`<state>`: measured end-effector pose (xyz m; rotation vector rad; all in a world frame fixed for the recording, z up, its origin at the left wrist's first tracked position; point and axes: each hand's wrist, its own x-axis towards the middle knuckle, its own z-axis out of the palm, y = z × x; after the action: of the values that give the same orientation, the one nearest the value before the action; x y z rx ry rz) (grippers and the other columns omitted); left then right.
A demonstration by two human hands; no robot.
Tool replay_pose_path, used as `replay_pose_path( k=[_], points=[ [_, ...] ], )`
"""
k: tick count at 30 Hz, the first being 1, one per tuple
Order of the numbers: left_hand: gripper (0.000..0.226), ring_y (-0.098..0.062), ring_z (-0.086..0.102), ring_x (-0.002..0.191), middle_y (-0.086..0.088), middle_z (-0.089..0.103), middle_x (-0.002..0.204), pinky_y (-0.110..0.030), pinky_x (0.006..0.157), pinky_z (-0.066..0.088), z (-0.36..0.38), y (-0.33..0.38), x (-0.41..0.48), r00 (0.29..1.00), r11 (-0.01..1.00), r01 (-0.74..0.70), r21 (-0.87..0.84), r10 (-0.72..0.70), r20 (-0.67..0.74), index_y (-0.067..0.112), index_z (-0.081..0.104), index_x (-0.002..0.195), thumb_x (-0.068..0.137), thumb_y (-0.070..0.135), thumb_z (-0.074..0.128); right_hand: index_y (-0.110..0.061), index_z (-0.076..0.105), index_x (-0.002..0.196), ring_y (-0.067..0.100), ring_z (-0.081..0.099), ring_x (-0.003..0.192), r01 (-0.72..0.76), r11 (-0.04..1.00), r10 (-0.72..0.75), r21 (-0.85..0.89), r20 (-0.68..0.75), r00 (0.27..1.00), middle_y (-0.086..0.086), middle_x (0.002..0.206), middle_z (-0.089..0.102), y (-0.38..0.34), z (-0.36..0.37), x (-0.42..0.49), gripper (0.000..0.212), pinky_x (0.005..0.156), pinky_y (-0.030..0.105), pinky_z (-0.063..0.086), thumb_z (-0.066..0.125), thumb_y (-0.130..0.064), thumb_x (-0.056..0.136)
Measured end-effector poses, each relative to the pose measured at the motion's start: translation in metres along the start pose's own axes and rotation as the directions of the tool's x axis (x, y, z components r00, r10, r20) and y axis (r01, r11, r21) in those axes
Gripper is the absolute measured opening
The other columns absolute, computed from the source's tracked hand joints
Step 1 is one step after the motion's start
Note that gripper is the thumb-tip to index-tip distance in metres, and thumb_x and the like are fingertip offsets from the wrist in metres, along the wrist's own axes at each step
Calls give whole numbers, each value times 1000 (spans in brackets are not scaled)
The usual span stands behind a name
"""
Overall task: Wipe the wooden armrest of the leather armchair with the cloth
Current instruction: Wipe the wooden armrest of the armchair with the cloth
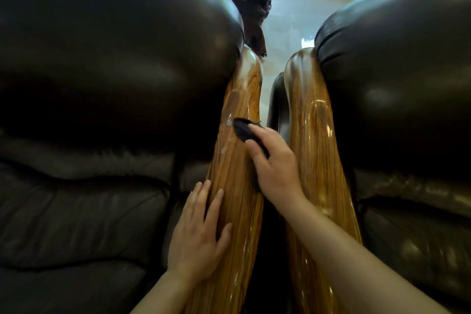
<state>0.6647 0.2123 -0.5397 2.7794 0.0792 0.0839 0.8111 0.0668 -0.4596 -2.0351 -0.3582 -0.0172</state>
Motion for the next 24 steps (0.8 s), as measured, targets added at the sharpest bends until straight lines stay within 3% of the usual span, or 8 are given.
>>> replay_pose_path(
  k=[1, 3, 5, 9, 14, 17, 19, 24],
  points=[
    [69, -22, 9, 153, -7, 16, 164, -41, 122, 18, 2, -1, 0, 1000, 1000, -16, -7, 16, -3, 23, 24, 154, 94, 51, 41, -28, 53, 140, 6, 40, 139, 97, 985, -86, -141, 87, 993, -9, 145, 52, 1, 11, -1, 41, 116, 35, 34, 52, -34, 100],
    [72, -21, 7, 153, -7, 14, 165, -39, 123, 9, 2, -1, 1, 999, 999, -46, 5, 46, -6, 20, 21, 156, 94, 49, 43, -32, 52, 140, 17, 26, 149, 300, 836, -185, -460, 279, 942, -8, 153, 45, 9, 30, -6, 43, 121, 44, 21, 51, -41, 99],
    [73, -21, 7, 153, -8, 14, 164, -36, 123, 5, -1, -1, 1, 998, 998, -58, 6, 58, -10, 18, 21, 156, 93, 47, 45, -33, 55, 136, 22, 25, 150, 370, 716, -211, -592, 322, 923, -9, 151, 47, 18, 37, -16, 39, 120, 51, 19, 48, -44, 99],
    [66, -22, 13, 152, -11, 23, 162, -40, 123, 12, 0, -2, -1, 993, 994, -102, -39, 100, -55, 12, 33, 151, 92, 40, 48, -26, 66, 124, 26, 45, 134, 361, 711, -295, -603, 211, 932, -5, 139, 59, 32, 32, -53, 28, 106, 49, 37, 53, -34, 100],
    [51, -21, 21, 150, -11, 36, 154, -43, 121, 23, 5, -5, -4, 983, 982, -154, -105, 141, -121, 11, 48, 137, 90, 33, 54, -18, 68, 115, 28, 53, 107, 472, 653, -378, -592, 286, 881, 2, 129, 62, 39, 20, -66, 23, 86, 44, 48, 54, -28, 100],
    [50, -21, 21, 150, -11, 38, 153, -41, 120, 23, 5, -4, -3, 983, 984, -152, -96, 140, -119, 12, 48, 136, 91, 33, 53, -16, 68, 113, 26, 51, 103, 290, 708, -260, -644, 144, 955, 5, 130, 58, 25, 24, -28, 25, 84, 40, 49, 54, -30, 97],
    [51, -20, 20, 151, -11, 37, 154, -41, 121, 23, 4, -4, -2, 984, 985, -148, -89, 138, -112, 13, 47, 137, 91, 33, 53, -16, 67, 115, 25, 50, 103, 230, 691, -230, -685, 94, 969, 4, 130, 57, 22, 31, -25, 26, 82, 40, 49, 55, -29, 96],
    [53, -23, 20, 151, -14, 36, 154, -41, 121, 23, 3, -3, -3, 983, 983, -164, -78, 156, -101, 10, 47, 137, 90, 34, 53, -17, 59, 128, 26, 51, 99, 489, 602, -375, -631, 317, 871, 4, 133, 56, 42, 17, -70, 32, 79, 40, 49, 46, -34, 104]
  ],
)
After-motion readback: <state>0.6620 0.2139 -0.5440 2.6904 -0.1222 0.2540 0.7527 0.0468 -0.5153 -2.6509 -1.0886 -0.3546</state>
